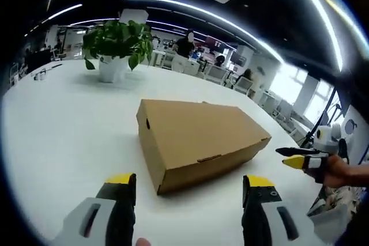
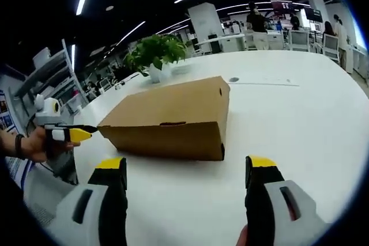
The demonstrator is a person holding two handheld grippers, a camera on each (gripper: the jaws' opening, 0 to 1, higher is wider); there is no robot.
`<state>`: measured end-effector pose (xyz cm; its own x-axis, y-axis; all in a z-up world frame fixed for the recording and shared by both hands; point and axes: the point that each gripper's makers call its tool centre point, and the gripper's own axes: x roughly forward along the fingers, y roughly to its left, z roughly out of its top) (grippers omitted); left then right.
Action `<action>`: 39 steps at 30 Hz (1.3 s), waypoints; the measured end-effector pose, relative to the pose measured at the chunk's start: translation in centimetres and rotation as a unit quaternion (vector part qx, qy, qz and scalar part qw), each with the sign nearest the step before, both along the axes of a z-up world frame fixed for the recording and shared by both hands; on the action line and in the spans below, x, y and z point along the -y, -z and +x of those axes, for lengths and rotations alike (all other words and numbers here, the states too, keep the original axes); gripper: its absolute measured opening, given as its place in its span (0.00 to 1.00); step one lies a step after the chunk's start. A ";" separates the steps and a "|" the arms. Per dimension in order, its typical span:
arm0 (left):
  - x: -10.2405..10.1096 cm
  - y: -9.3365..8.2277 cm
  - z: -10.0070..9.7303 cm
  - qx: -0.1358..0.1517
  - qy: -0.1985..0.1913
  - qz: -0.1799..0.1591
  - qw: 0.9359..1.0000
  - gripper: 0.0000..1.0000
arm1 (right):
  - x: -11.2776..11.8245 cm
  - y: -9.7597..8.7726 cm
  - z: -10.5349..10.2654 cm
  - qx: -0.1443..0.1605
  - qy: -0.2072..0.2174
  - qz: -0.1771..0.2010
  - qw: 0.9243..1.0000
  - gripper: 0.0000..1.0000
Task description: Operate the shoe box by opening the lid, removing the specified soft item, and placing it in the target area until the item is outside and the box remains undamaged.
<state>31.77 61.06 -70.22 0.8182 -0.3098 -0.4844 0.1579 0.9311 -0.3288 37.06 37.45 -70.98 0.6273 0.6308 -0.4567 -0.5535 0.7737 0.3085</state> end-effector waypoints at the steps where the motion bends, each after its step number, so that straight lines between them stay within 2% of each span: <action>1: 0.0 0.2 0.1 -0.001 0.001 0.000 1.000 0.77 | -0.1 0.1 0.2 -0.001 0.000 0.000 1.000 0.79; 9: 0.5 0.5 1.4 -0.001 0.013 -0.001 1.000 0.76 | -1.6 0.4 2.2 -0.006 -0.003 0.002 1.000 0.77; 18: 0.9 0.6 2.6 0.001 0.032 0.012 0.999 0.72 | -2.4 0.4 3.3 0.004 -0.007 -0.007 1.000 0.72; 22: 1.0 0.6 2.8 -0.001 0.040 0.021 0.999 0.66 | -2.5 -0.1 3.7 0.024 -0.004 -0.010 1.000 0.59; 26: 1.0 0.8 3.0 -0.007 0.044 0.037 0.998 0.62 | -2.0 0.2 4.2 0.027 0.010 -0.020 0.999 0.53; 30: -0.1 1.4 3.0 -0.016 0.031 0.082 0.996 0.50 | -2.1 0.1 4.0 0.034 0.014 -0.026 0.999 0.52; 33: 0.3 1.5 3.0 -0.023 0.045 0.100 0.994 0.49 | -2.2 0.0 4.0 0.041 0.020 -0.031 0.998 0.51; 39: 0.1 1.2 2.8 -0.023 0.043 0.090 0.995 0.47 | -2.0 -0.4 3.8 0.047 0.024 -0.030 0.998 0.50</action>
<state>34.55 60.93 -71.47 0.7685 -0.2824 -0.5742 0.2283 0.9593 -0.1662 40.86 39.48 -70.59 0.6977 0.5727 -0.4303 -0.5396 0.8153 0.2100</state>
